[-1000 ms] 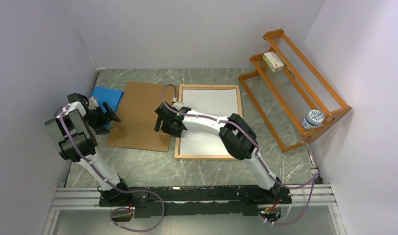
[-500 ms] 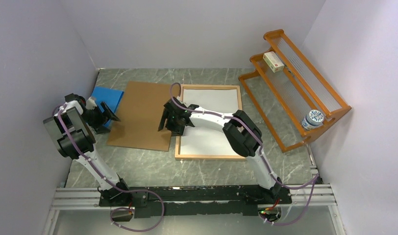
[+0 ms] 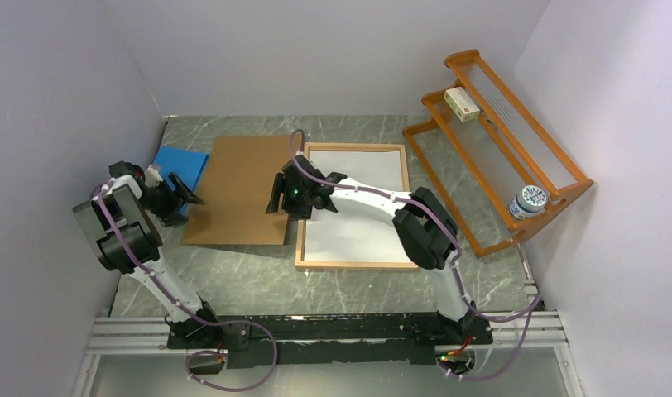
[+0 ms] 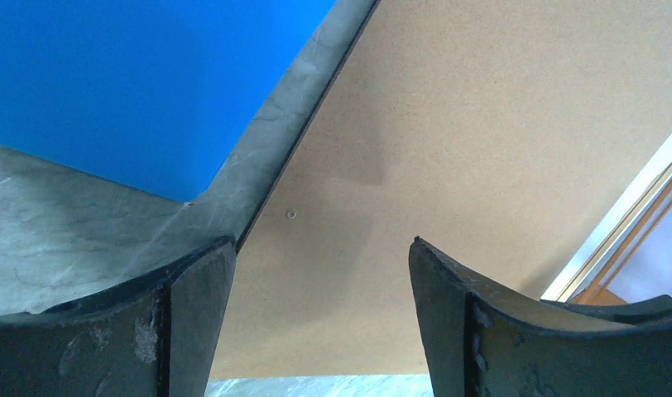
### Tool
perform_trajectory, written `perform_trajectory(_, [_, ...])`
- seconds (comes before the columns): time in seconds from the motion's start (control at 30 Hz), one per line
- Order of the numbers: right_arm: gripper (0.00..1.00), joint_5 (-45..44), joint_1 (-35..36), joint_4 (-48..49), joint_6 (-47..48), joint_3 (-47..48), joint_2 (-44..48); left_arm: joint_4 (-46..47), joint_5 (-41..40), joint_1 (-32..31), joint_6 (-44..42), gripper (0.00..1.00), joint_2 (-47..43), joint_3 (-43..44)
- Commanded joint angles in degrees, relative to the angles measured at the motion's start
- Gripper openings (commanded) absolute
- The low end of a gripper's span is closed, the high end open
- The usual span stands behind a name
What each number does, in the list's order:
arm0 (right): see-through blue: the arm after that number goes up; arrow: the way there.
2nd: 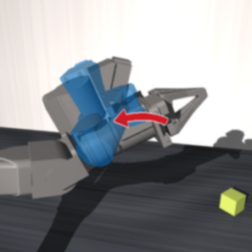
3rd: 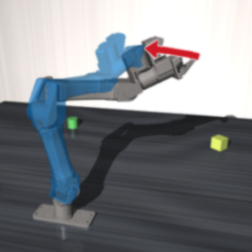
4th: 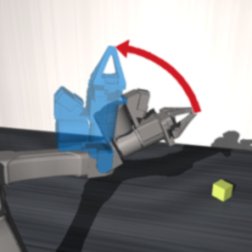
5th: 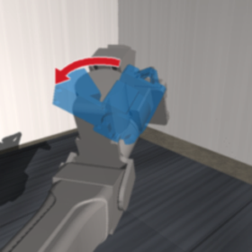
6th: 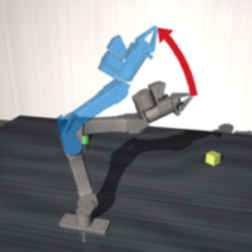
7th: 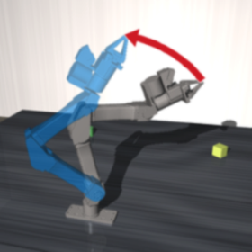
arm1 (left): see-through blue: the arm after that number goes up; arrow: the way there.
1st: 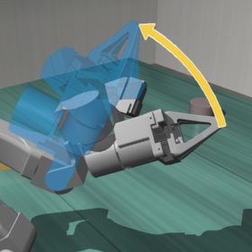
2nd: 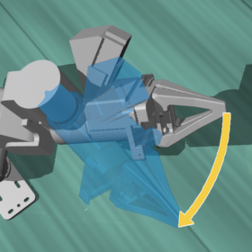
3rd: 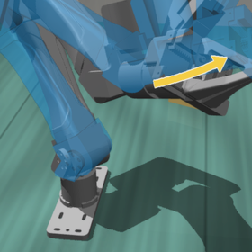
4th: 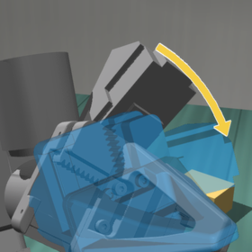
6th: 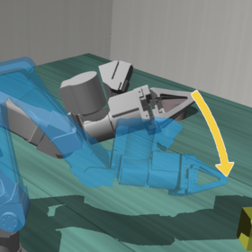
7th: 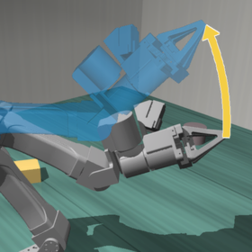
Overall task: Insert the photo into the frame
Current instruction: Turn over the photo frame item at the center of the board.
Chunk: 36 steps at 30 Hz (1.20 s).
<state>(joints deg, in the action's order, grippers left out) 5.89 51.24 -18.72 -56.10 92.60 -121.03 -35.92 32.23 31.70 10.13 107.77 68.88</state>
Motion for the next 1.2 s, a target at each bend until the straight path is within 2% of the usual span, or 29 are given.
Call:
perform_trajectory(0.0, [0.70, 2.5, 1.2, 13.7, -0.2, -0.5, 7.3, -5.0, 10.0, -2.9, 4.2, 0.80, -0.4, -4.2])
perform_trajectory(0.27, [0.70, -2.3, -1.0, 9.2, 0.6, -6.1, 13.1, -1.5, 13.5, -10.9, 10.8, 0.80, -7.8, -8.4])
perform_trajectory(0.47, [0.69, -3.8, -5.2, 8.1, 1.3, -14.6, 18.1, 0.1, 9.4, -18.7, 14.1, 0.81, -11.2, -9.8])
perform_trajectory(0.67, [0.69, -0.2, -10.5, 11.5, 3.5, -25.1, 23.1, 2.6, 10.1, -20.2, 13.8, 0.81, -12.9, -13.7])
perform_trajectory(0.77, [0.69, 0.6, -12.2, 11.5, 4.6, -26.9, 23.1, 2.7, 8.7, -20.4, 13.3, 0.81, -12.6, -14.7])
perform_trajectory(0.9, [0.69, -2.4, -13.2, 8.3, 6.6, -26.2, 22.3, 0.2, 3.7, -20.4, 12.7, 0.81, -12.4, -13.5])
perform_trajectory(1.03, [0.70, -9.2, -13.6, 0.4, 6.7, -22.3, 19.5, -1.3, -4.4, -20.4, 13.6, 0.84, -14.5, -11.9])
perform_trajectory(1.17, [0.73, -10.3, -14.6, -1.7, 6.4, -21.2, 17.2, -1.6, -5.6, -20.4, 13.7, 0.84, -15.1, -9.7])
